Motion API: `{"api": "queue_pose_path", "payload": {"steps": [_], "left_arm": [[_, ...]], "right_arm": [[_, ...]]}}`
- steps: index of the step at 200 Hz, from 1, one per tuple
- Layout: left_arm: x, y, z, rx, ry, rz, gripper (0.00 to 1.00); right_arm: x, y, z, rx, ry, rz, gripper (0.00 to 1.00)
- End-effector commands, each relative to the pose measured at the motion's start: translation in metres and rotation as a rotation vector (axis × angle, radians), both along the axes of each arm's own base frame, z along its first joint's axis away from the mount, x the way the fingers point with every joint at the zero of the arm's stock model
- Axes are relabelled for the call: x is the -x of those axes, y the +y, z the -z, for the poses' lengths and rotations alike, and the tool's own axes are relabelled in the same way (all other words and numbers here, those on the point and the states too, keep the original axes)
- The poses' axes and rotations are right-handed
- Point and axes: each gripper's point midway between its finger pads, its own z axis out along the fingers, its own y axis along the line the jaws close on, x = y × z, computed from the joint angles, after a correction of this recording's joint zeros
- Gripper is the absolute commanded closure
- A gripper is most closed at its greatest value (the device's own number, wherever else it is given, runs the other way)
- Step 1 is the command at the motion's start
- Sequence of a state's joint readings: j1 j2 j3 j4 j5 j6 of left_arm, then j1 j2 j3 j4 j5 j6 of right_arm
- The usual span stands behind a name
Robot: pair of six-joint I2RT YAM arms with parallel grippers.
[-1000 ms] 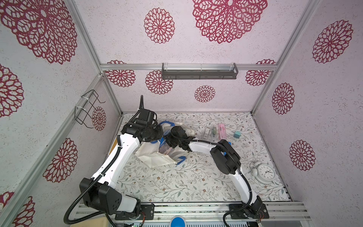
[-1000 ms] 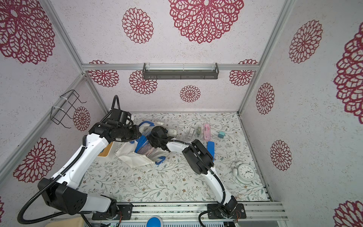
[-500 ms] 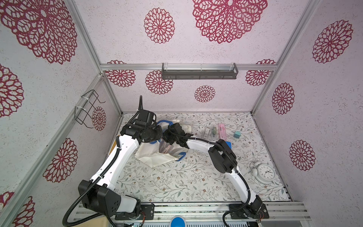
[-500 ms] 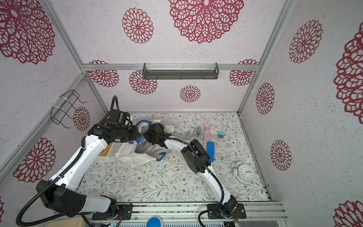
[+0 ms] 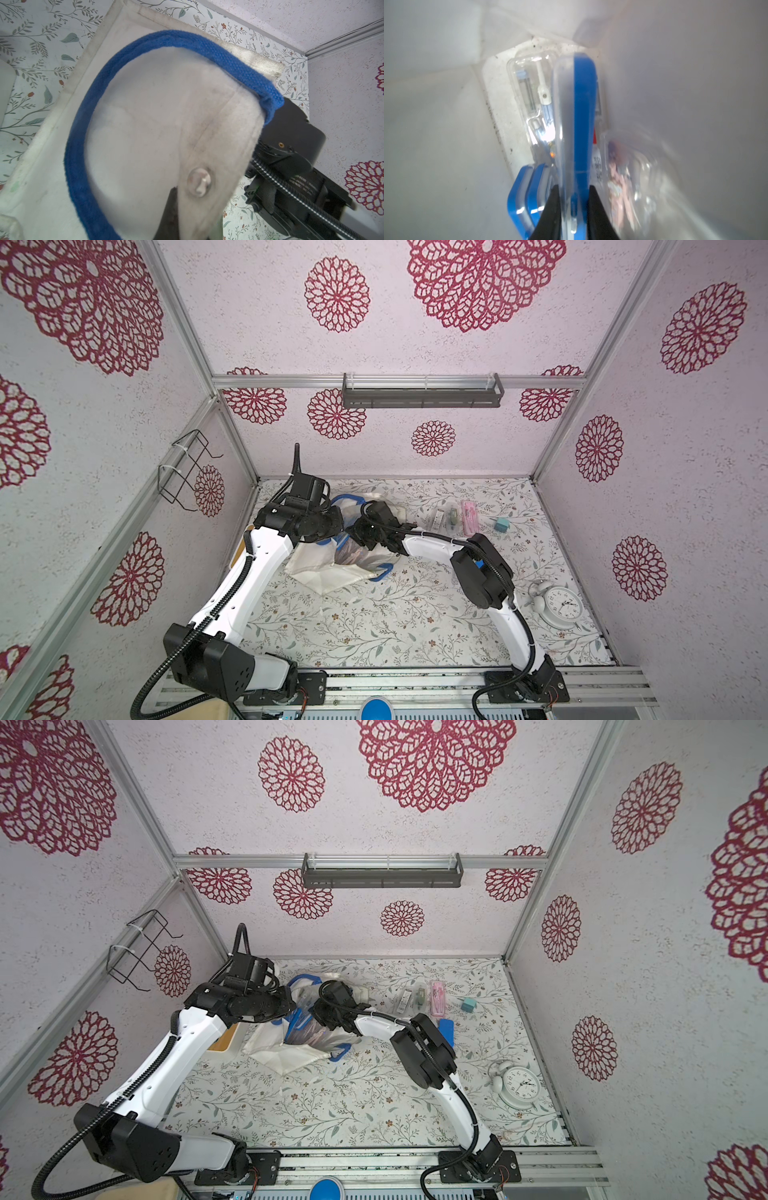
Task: Take out the compass set from the canvas bag
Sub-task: Pick up the compass set from the canvas bag, then place the compass set at the center of the board.
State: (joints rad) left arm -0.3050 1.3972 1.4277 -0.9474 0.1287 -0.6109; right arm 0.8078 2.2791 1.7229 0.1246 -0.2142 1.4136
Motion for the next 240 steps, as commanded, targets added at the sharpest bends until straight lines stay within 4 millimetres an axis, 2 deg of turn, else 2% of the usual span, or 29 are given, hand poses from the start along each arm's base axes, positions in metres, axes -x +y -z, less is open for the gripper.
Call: {"api": "queue_pose_path", "payload": {"steps": [1,45,90,123,172,199,240], "left_arm": [[0.003,0.002,-0.014,0.008,-0.041,-0.015,1.0],[0.002,0.006,-0.013,0.002,-0.046,-0.024,1.0],[0.002,0.007,-0.01,0.002,-0.038,-0.023,1.0],[-0.001,0.008,-0.011,0.003,-0.041,-0.022,1.0],[-0.006,0.007,-0.01,0.008,-0.039,-0.015,1.0],[-0.008,0.008,-0.012,0.01,-0.042,-0.014,1.0],[-0.01,0.009,-0.009,0.011,-0.033,-0.012,1.0]], "right_arm": [[-0.003,-0.01,-0.08,-0.093,-0.135,-0.001,0.91],[0.01,-0.024,-0.091,-0.093,-0.15,-0.008,0.92],[0.023,-0.038,-0.122,-0.053,-0.23,-0.06,0.92],[0.032,-0.055,-0.135,-0.018,-0.261,-0.086,0.91],[0.051,-0.085,-0.145,-0.01,-0.291,-0.12,0.92],[0.057,-0.115,-0.159,0.009,-0.34,-0.125,0.92],[0.06,-0.178,-0.186,-0.051,-0.407,-0.15,0.91]]}}
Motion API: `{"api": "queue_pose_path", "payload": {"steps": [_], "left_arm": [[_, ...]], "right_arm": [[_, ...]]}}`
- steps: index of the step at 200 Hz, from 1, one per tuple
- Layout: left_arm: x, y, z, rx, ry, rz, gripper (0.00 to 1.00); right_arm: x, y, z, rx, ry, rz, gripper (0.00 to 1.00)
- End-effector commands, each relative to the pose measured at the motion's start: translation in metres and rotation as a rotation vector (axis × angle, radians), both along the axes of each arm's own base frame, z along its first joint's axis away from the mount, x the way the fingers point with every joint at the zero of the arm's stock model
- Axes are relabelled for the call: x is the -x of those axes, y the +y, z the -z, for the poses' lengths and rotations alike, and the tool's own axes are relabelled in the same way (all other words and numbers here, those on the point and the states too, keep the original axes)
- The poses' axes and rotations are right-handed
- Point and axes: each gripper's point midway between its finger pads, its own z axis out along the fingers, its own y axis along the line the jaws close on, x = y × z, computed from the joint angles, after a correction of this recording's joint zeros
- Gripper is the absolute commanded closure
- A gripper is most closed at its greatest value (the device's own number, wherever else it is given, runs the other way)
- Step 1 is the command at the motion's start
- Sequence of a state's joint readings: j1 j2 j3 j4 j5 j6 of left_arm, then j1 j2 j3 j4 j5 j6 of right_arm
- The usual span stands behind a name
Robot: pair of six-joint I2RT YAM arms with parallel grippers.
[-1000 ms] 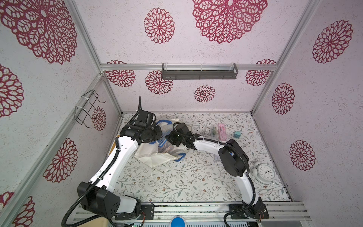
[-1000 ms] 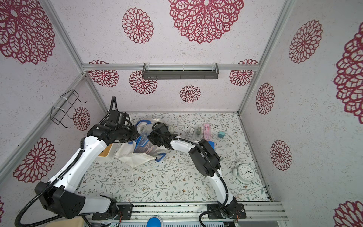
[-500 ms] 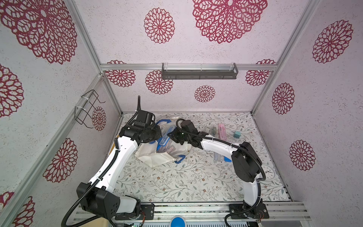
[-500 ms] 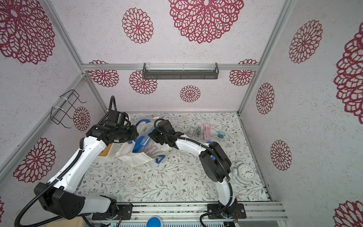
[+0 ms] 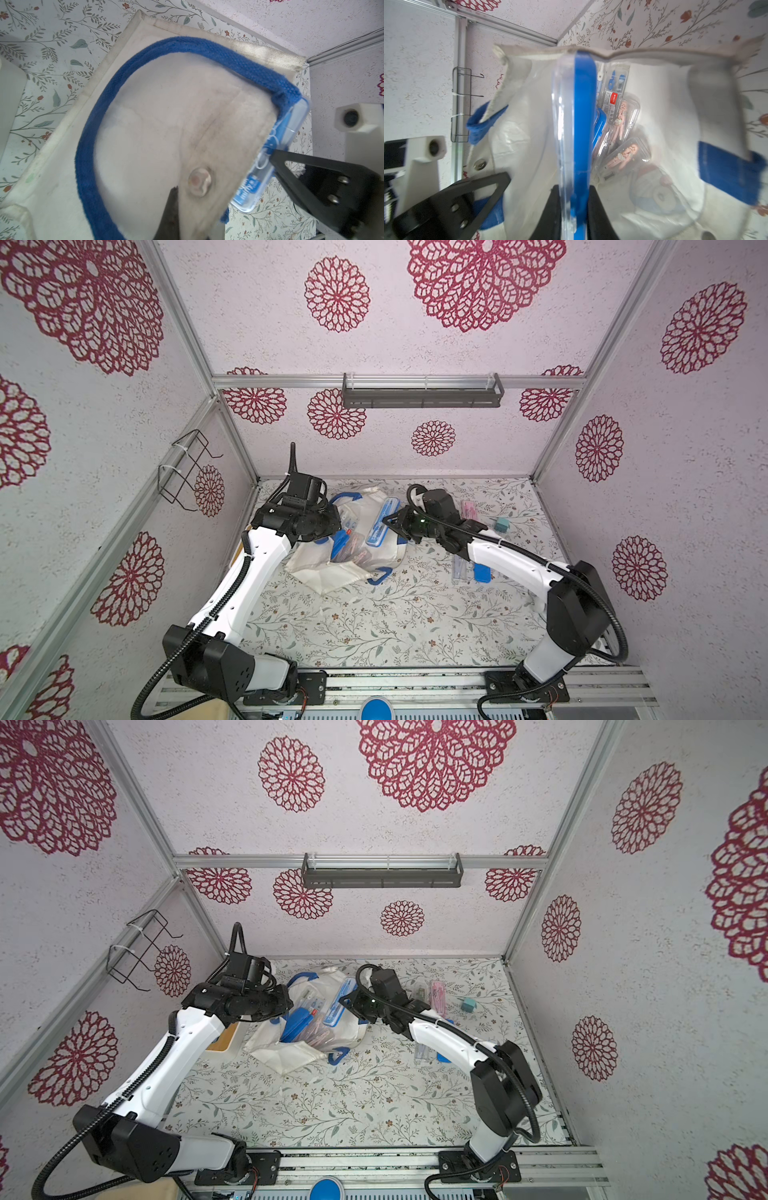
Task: Take out the compass set from the canvas bag
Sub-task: Place the compass set at the center of the board.
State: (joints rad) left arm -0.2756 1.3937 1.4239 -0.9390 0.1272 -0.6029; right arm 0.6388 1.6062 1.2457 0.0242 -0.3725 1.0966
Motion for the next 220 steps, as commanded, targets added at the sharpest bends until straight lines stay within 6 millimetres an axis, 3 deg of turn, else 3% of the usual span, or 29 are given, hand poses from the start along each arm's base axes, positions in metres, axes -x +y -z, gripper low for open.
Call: {"api": "queue_pose_path", "payload": {"steps": [1,35,78,167,220], "left_arm": [[-0.006,-0.001,-0.007,0.014,-0.022,0.012,1.0],[-0.008,0.004,-0.011,0.008,-0.03,0.013,1.0],[-0.007,0.006,-0.013,0.009,-0.031,0.012,1.0],[-0.004,0.005,-0.012,0.025,-0.028,0.01,1.0],[-0.004,0.003,-0.012,0.033,-0.028,0.015,1.0]], "right_arm": [[0.001,-0.037,-0.051,-0.073,-0.135,-0.045,0.91],[0.005,-0.096,-0.041,0.064,-0.127,-0.053,0.91],[0.018,-0.144,0.02,0.279,0.006,-0.062,0.91],[0.02,-0.154,0.142,0.356,0.223,-0.05,0.91],[0.01,-0.153,0.17,0.387,0.265,-0.068,0.91]]}}
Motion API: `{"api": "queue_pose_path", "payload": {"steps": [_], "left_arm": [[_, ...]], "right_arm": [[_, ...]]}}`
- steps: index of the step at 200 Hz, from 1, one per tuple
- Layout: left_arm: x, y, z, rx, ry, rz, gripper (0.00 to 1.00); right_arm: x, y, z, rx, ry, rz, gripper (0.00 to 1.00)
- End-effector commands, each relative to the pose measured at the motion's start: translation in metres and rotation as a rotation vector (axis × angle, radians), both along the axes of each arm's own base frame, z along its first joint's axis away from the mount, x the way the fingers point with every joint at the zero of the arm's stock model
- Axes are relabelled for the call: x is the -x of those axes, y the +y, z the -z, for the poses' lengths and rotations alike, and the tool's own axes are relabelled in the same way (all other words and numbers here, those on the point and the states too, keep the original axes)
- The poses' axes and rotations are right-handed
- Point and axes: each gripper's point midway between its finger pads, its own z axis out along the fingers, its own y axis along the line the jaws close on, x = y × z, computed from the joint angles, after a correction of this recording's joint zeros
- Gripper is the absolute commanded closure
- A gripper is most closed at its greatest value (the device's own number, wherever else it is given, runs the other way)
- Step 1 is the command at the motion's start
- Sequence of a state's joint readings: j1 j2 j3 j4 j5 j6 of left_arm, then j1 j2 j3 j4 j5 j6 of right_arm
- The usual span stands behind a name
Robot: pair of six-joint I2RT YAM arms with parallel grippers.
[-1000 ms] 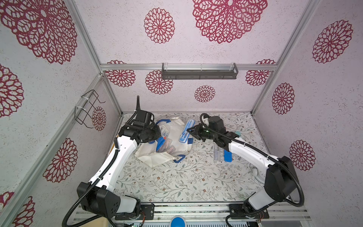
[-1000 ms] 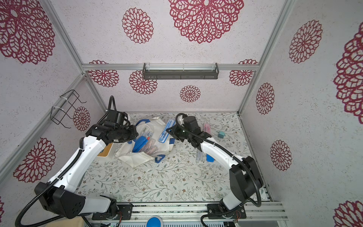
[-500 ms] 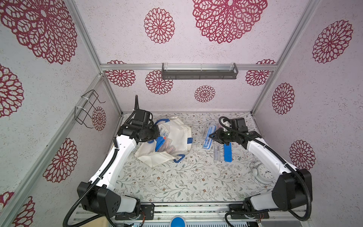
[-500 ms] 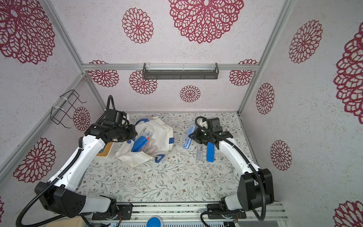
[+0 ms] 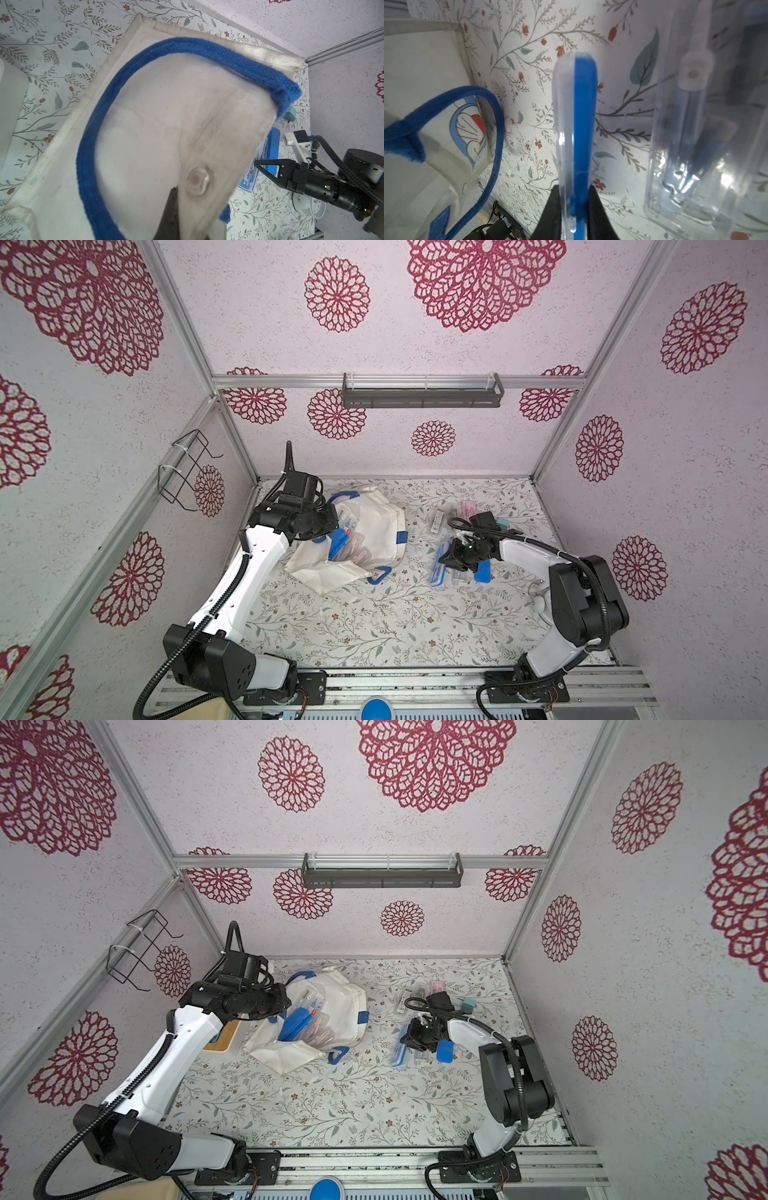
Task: Take out the compass set from the canvas bag
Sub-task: Place the compass set at the center of the board, then adjust the canvas bag at the center of the board.
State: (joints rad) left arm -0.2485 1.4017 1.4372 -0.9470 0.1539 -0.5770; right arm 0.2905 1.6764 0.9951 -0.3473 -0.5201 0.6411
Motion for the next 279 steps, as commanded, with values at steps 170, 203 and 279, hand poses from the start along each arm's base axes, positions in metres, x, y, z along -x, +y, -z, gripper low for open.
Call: {"api": "queue_pose_path", "payload": {"steps": [170,203,279], "left_arm": [[-0.005,-0.009,-0.009,0.05,-0.021,0.037,1.0],[-0.006,-0.009,-0.011,0.054,-0.026,0.032,1.0],[-0.007,0.002,-0.009,0.002,-0.019,-0.014,0.96]], "right_arm": [[-0.035,-0.006,-0.089,0.102,-0.205,0.083,0.58],[-0.027,0.061,-0.131,0.002,-0.278,0.029,0.72],[0.014,0.231,-0.118,-0.157,-0.196,-0.25,0.8]]}}
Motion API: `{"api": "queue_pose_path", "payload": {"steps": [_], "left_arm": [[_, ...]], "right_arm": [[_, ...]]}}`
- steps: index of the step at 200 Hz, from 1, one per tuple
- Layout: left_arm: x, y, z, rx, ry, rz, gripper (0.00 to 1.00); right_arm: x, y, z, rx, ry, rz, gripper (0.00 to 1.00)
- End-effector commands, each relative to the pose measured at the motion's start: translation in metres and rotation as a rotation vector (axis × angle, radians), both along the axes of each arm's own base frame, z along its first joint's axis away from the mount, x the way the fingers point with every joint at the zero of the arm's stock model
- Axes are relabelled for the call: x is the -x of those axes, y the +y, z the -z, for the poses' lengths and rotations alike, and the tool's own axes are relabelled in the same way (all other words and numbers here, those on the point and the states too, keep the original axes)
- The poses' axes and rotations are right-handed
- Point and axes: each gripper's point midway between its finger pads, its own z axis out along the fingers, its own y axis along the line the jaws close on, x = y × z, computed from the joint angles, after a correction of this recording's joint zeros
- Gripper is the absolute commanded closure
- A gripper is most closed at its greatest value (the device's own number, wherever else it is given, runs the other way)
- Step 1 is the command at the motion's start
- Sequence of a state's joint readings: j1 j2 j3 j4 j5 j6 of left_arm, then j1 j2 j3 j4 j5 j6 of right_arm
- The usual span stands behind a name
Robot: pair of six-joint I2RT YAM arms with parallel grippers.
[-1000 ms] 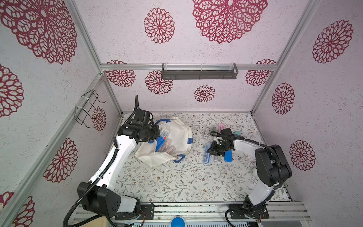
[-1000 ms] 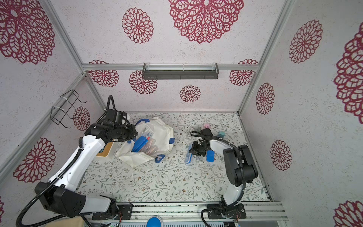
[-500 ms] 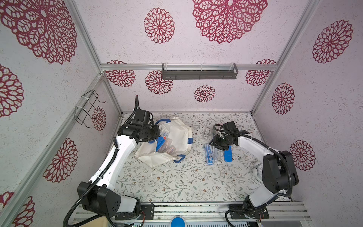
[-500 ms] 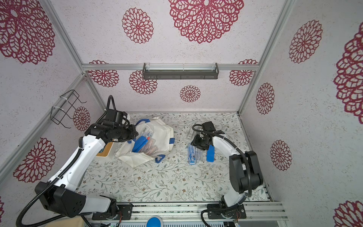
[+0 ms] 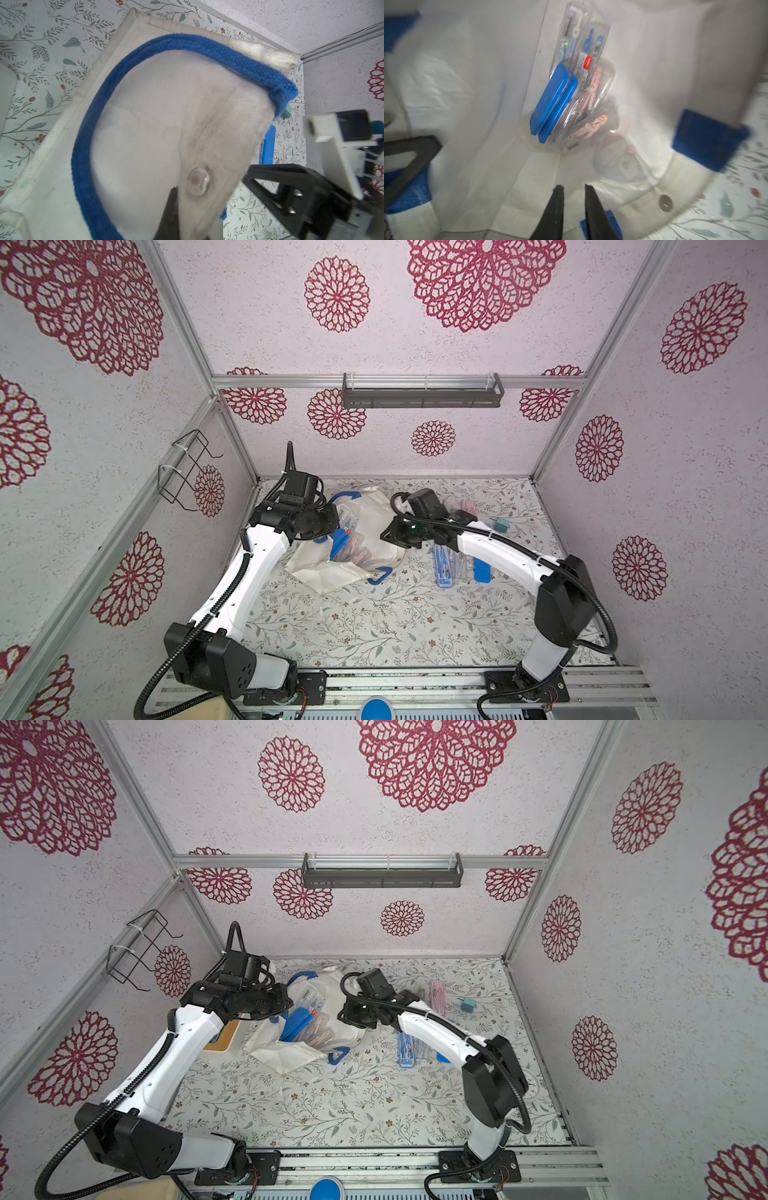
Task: Take out the compass set from the canvas bag
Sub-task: Adjust the canvas bag at the center of the board.
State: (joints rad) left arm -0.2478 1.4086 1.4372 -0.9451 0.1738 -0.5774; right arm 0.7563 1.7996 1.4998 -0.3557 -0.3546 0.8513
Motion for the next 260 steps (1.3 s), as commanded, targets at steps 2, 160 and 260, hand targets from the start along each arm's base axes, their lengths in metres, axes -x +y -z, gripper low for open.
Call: {"api": "queue_pose_path", "payload": {"steps": [2,160,260], "left_arm": [[-0.007,0.006,-0.011,-0.015,-0.027,-0.027,0.95],[-0.039,0.012,0.001,-0.157,0.031,-0.012,1.0],[-0.066,-0.026,-0.036,-0.08,-0.079,0.099,1.0]], "right_arm": [[0.009,0.034,0.01,-0.026,0.065,-0.052,0.8],[0.041,0.091,0.036,-0.125,0.193,-0.199,0.79],[0.041,0.132,0.024,-0.219,0.201,-0.246,0.77]]}}
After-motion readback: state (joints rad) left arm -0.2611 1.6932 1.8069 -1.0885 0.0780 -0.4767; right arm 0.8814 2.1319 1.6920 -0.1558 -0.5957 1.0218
